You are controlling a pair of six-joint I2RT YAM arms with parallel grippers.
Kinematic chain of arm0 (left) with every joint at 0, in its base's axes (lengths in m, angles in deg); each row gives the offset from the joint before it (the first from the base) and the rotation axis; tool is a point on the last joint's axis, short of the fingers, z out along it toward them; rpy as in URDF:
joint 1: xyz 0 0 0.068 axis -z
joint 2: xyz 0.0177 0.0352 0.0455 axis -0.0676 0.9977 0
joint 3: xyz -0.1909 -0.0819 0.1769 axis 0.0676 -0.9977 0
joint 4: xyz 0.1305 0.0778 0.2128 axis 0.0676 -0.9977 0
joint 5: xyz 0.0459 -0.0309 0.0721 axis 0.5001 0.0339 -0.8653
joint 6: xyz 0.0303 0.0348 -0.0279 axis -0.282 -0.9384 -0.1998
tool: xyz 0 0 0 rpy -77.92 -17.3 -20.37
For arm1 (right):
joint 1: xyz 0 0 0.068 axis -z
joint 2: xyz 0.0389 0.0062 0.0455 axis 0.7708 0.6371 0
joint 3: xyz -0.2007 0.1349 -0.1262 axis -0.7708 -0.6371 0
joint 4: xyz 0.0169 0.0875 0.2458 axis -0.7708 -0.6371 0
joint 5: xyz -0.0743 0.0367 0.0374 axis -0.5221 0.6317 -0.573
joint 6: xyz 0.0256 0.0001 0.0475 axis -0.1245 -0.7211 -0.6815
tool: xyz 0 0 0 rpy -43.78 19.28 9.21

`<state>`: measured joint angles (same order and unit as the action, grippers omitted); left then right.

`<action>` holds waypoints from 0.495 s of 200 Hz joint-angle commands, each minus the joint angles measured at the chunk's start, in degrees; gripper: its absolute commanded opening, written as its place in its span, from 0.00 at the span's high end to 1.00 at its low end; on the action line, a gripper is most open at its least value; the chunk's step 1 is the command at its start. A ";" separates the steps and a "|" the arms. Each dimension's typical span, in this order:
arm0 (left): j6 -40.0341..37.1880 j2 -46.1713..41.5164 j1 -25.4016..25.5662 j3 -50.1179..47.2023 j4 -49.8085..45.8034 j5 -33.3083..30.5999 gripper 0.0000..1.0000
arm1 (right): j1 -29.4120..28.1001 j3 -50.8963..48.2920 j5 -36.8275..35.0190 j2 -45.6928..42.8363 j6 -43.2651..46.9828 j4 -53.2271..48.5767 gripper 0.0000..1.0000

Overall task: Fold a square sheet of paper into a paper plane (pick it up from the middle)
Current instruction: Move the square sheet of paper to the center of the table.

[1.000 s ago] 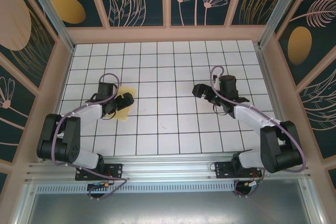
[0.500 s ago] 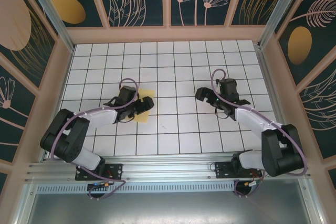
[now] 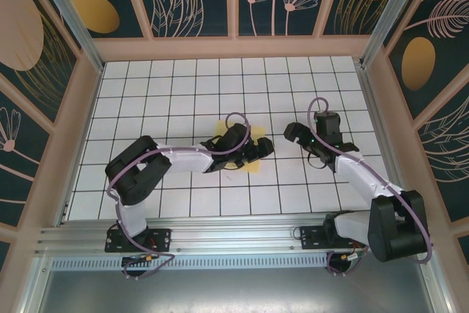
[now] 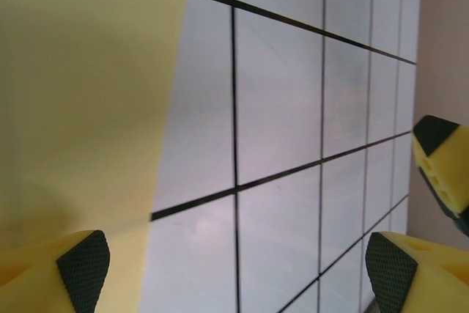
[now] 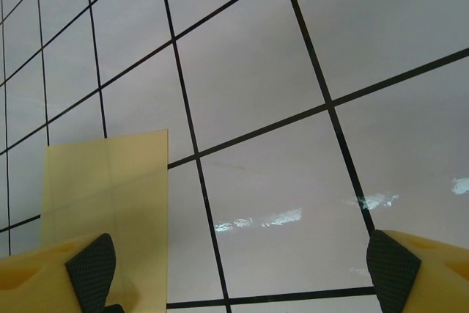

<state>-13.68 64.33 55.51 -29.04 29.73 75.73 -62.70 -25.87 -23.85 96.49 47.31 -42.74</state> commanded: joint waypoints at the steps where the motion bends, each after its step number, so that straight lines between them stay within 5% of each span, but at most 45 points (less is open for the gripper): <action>1: 0.28 -7.65 -0.90 -2.19 -1.78 -8.82 0.06 | 0.16 -1.22 5.64 -2.58 -1.56 -0.03 0.18; 24: -2.44 -18.26 -2.25 -7.62 -8.81 -17.77 0.03 | -3.15 -1.35 11.20 -0.81 -4.21 4.18 0.30; 51: -3.84 -30.77 -4.89 -15.86 -14.63 -27.49 0.02 | -13.12 3.75 9.33 6.40 -5.50 5.04 0.36; 99: -6.82 -46.77 -8.61 -26.16 -16.22 -32.68 0.01 | -26.82 14.37 6.17 22.56 -7.27 4.33 0.38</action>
<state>-17.47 21.63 47.52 -52.21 17.53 48.56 -85.21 -16.47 -16.90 113.30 41.80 -38.90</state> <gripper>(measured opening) 0.985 0.620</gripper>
